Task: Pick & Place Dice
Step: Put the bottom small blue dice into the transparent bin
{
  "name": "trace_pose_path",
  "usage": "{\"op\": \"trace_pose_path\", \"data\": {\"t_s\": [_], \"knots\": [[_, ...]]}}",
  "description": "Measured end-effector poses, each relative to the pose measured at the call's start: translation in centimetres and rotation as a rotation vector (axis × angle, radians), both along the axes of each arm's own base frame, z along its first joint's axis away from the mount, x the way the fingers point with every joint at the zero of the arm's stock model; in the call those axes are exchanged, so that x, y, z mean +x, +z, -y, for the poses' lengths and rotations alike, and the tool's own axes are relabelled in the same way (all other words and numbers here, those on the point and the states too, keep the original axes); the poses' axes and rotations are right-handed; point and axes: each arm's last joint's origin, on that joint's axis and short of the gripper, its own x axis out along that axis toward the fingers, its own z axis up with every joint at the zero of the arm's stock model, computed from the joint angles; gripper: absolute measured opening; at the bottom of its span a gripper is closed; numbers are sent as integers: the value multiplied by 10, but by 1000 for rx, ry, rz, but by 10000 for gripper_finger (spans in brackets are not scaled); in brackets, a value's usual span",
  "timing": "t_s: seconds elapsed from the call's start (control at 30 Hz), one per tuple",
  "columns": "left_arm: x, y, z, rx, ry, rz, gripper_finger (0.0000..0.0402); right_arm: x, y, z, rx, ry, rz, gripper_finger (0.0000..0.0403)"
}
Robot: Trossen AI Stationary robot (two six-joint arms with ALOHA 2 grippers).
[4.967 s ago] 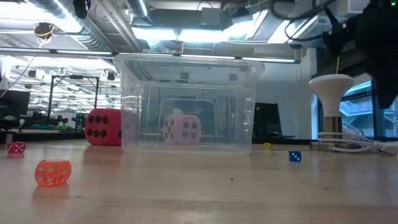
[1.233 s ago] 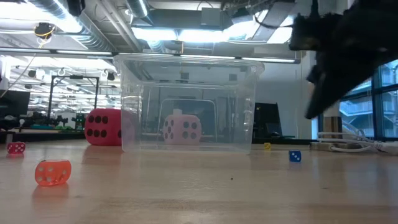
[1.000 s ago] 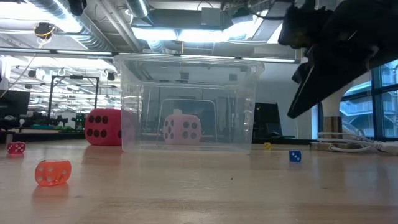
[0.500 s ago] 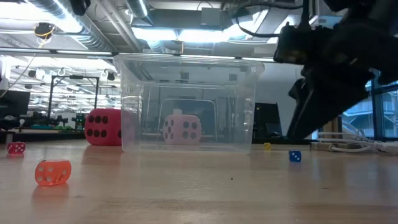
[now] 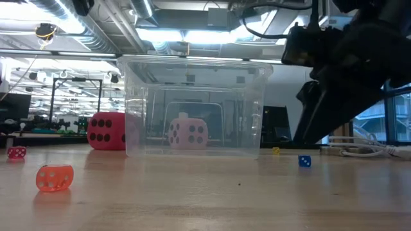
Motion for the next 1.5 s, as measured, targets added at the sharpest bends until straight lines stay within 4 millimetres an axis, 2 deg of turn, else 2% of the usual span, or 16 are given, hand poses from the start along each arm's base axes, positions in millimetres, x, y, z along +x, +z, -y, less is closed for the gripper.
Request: {"op": "trace_pose_path", "data": {"t_s": [0.13,0.23,0.43,0.63,0.97,1.13,1.5], "knots": [[0,0,0,0,0,0,77,-4,-3,4,-91,-26,-33,315],[0,0,0,-1,0,0,77,-6,-4,7,-138,-44,-47,324],[0,0,0,-1,6,0,77,-6,-4,6,-141,-14,-47,307],[0,0,0,-1,7,0,77,-3,-19,4,-131,8,-90,285],[0,1,0,-3,8,7,77,2,-26,1,-130,21,-79,264],[0,1,0,-3,9,6,77,2,-27,1,-137,21,-76,226],[0,1,0,-3,8,7,77,1,-28,1,-133,23,-87,83]]}}
